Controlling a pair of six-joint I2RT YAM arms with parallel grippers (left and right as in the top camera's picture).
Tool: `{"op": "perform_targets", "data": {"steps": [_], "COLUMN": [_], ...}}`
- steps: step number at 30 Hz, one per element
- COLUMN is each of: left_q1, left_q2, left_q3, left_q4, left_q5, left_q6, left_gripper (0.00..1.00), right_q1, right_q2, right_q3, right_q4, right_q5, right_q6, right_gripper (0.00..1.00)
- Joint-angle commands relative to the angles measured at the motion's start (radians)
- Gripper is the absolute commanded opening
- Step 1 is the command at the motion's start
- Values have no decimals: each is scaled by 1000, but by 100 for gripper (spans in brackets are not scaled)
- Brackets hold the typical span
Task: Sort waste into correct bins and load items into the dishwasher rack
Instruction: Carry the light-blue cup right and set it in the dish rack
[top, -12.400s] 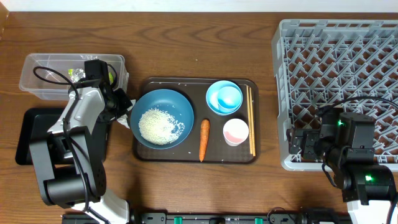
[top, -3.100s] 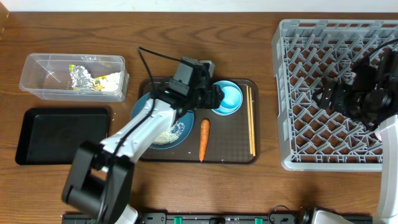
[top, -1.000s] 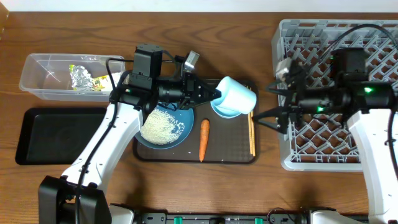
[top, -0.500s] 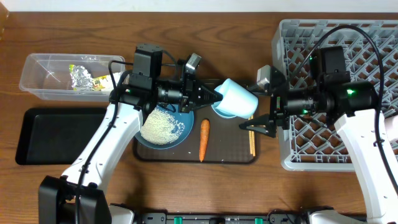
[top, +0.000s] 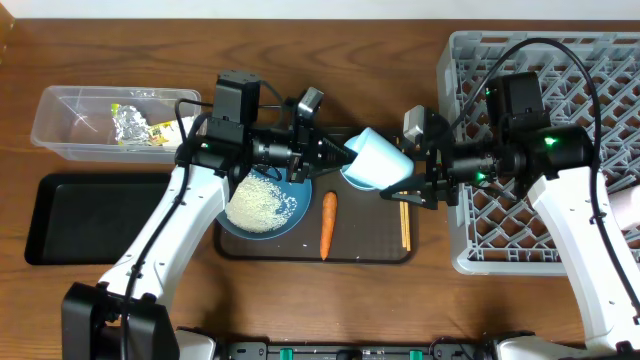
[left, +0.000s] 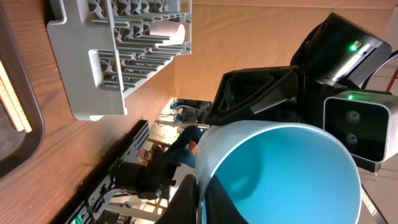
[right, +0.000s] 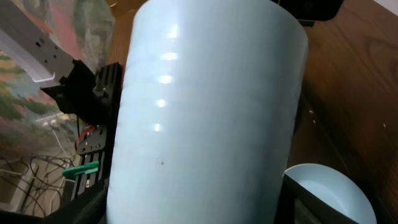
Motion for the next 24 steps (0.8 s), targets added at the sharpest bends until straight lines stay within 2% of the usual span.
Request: {"op": "perform_targets", "data": {"steps": [1,5,6,7,12,16,20,22,24], "left_q1": [2,2,2,2,4,10,11,11,11], "left_q2": [0,0,0,0,0,-1,-9,-16,-28], "left_q3": [19,19,19,19,19,19,18,19,19], "left_q4": [3,3,3,3,-12,-94,-261,-341,-393], "left_q5": [18,18,17,17,-39,-213,-507,-642,-715], "left_q6": [-10,-7,8,31,137,237,372,420,446], "left_gripper": [15,17,23,28,34,36,36,36,36], "right_q1": [9,-1,-6,-13,-63,-140,-246,-306,-367], "right_q2": [5,5,5,4,-10,-47,-77,-77,-76], "right_q3": [-5,-5,-5,-5,5,44,108,151,185], "right_q4": [2,3,10,21,68,63,17,-31,-65], "right_q5": [-24,-21,-12,8,172,333,538,640,686], "right_q6": [-2,5,26,60,244,386,590,674,710], "right_gripper": [56,48,45,43,34,30,27,21,16]}}
